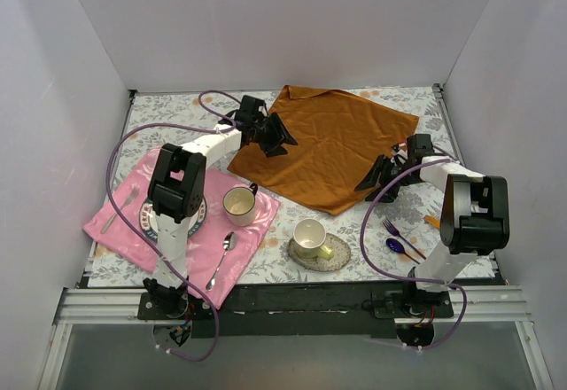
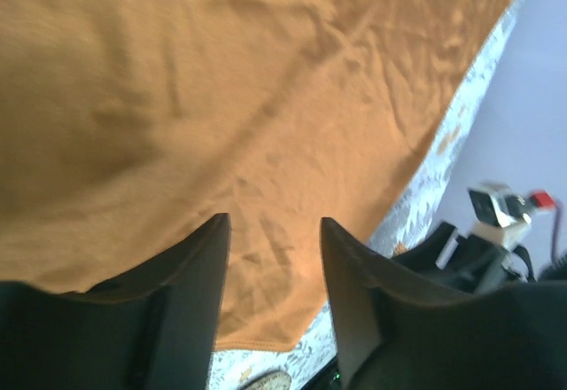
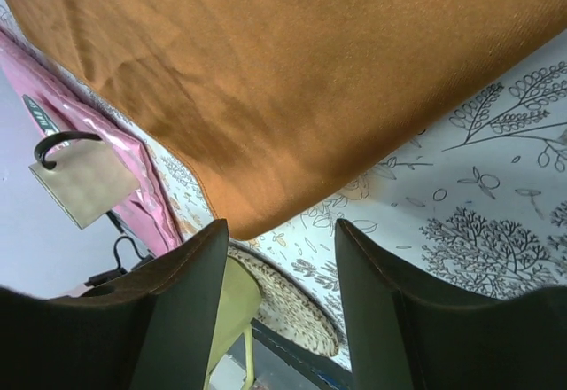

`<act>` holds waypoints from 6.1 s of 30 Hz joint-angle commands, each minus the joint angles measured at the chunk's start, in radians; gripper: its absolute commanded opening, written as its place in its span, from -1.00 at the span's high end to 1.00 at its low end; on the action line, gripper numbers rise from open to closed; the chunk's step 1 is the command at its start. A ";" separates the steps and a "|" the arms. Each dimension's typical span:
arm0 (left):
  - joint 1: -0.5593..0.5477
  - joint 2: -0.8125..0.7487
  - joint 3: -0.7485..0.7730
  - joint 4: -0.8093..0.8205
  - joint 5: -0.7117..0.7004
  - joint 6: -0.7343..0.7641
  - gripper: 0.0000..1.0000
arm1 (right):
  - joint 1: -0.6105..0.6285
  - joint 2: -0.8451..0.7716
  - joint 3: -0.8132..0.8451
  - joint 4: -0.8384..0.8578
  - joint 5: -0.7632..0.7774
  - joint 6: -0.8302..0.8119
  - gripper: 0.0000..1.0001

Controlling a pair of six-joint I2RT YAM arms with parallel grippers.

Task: Fold the napkin, place the utensils inside, and roll it up
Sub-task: Flatten the napkin out

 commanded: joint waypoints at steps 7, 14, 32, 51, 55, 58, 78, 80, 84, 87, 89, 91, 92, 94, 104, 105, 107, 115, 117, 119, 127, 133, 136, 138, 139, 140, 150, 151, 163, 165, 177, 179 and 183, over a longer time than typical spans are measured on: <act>-0.009 -0.094 0.031 -0.008 0.065 -0.005 -0.01 | -0.002 0.078 -0.027 0.100 -0.023 0.042 -0.17; -0.009 -0.077 0.074 -0.019 0.047 -0.015 -0.01 | 0.009 0.111 0.051 0.111 -0.062 0.046 -0.15; -0.007 -0.038 0.125 -0.067 0.087 -0.019 -0.09 | 0.137 0.196 0.504 -0.076 -0.011 0.019 -0.18; -0.012 -0.057 0.054 -0.048 0.137 -0.008 -0.32 | 0.394 0.358 0.686 -0.364 0.420 -0.256 0.10; -0.012 -0.064 0.044 -0.050 0.136 -0.005 -0.31 | 0.468 0.407 0.752 -0.420 0.507 -0.326 -0.01; -0.010 -0.064 0.041 -0.053 0.139 -0.007 -0.31 | 0.517 0.441 0.787 -0.447 0.566 -0.363 -0.14; 0.011 -0.086 0.019 -0.056 0.139 -0.005 -0.29 | 0.606 0.526 0.842 -0.446 0.767 -0.448 0.35; 0.013 -0.089 0.019 -0.054 0.136 -0.010 -0.29 | 0.606 0.527 0.844 -0.444 0.741 -0.448 0.54; 0.019 -0.092 0.016 -0.053 0.137 -0.015 -0.29 | 0.606 0.523 0.838 -0.432 0.736 -0.438 0.76; 0.021 -0.095 0.011 -0.053 0.140 -0.016 -0.29 | 0.606 0.516 0.833 -0.440 0.751 -0.434 0.97; 0.022 -0.098 0.007 -0.053 0.142 -0.016 -0.29 | 0.607 0.497 0.826 -0.455 0.777 -0.409 0.97; 0.024 -0.100 0.004 -0.053 0.143 -0.016 -0.29 | 0.604 0.469 0.774 -0.477 0.790 -0.382 0.97; 0.025 -0.101 -0.001 -0.050 0.142 -0.018 -0.29 | 0.606 0.422 0.744 -0.477 0.797 -0.372 0.97; 0.028 -0.104 -0.001 -0.047 0.142 -0.019 -0.29 | 0.606 0.362 0.642 -0.460 0.817 -0.360 0.97; 0.033 -0.087 -0.009 -0.036 0.154 -0.027 -0.29 | 0.604 0.133 0.410 -0.469 0.837 -0.320 0.97; 0.034 -0.086 -0.009 -0.034 0.157 -0.028 -0.29 | 0.604 0.122 0.384 -0.464 0.840 -0.313 0.97; 0.034 -0.084 -0.009 -0.030 0.162 -0.036 -0.29 | 0.603 0.095 0.342 -0.455 0.840 -0.309 0.97; 0.033 -0.052 -0.035 0.019 0.182 -0.087 -0.29 | 0.464 0.001 0.161 -0.446 0.937 -0.296 0.97; 0.028 -0.035 -0.018 0.036 0.195 -0.097 -0.29 | 0.387 0.002 0.152 -0.440 0.960 -0.305 0.97; 0.018 -0.012 0.004 0.044 0.197 -0.102 -0.29 | 0.341 0.009 0.152 -0.437 0.987 -0.326 0.97; -0.028 0.012 0.027 0.055 0.203 -0.127 -0.29 | 0.170 0.026 0.180 -0.457 1.055 -0.334 0.82; -0.047 0.038 0.039 0.053 0.211 -0.128 -0.28 | 0.164 -0.019 0.249 -0.372 0.767 -0.279 0.24; -0.048 0.035 0.041 0.030 0.199 -0.104 -0.28 | 0.152 0.068 0.339 -0.417 0.710 -0.270 0.14; -0.048 0.025 0.044 0.013 0.173 -0.064 -0.28 | 0.152 0.090 0.374 -0.424 0.660 -0.270 0.14; -0.048 0.020 0.047 -0.011 0.162 -0.048 -0.28 | 0.152 0.085 0.368 -0.414 0.643 -0.259 0.14; -0.048 0.014 0.053 -0.022 0.144 -0.033 -0.28 | 0.152 0.081 0.361 -0.394 0.621 -0.256 0.14; -0.048 0.078 0.148 -0.172 0.001 0.153 -0.27 | 0.121 0.255 0.411 -0.236 0.552 -0.161 0.16; -0.048 0.080 0.143 -0.174 -0.013 0.157 -0.27 | 0.118 0.263 0.416 -0.227 0.557 -0.161 0.16; -0.105 0.097 0.041 -0.165 0.010 0.119 -0.25 | -0.046 0.305 0.381 -0.225 0.656 -0.223 0.17; -0.122 0.086 0.021 -0.163 0.027 0.096 -0.25 | -0.090 0.300 0.376 -0.240 0.678 -0.231 0.17; -0.133 0.023 0.189 -0.020 -0.027 0.027 -0.26 | -0.049 0.236 0.520 -0.294 0.598 -0.322 0.15; -0.125 0.037 0.174 0.086 -0.050 -0.007 -0.22 | -0.014 0.231 0.539 -0.300 0.512 -0.294 0.15; -0.082 0.083 0.125 0.344 -0.113 -0.077 -0.17 | 0.081 0.203 0.536 -0.274 0.390 -0.242 0.15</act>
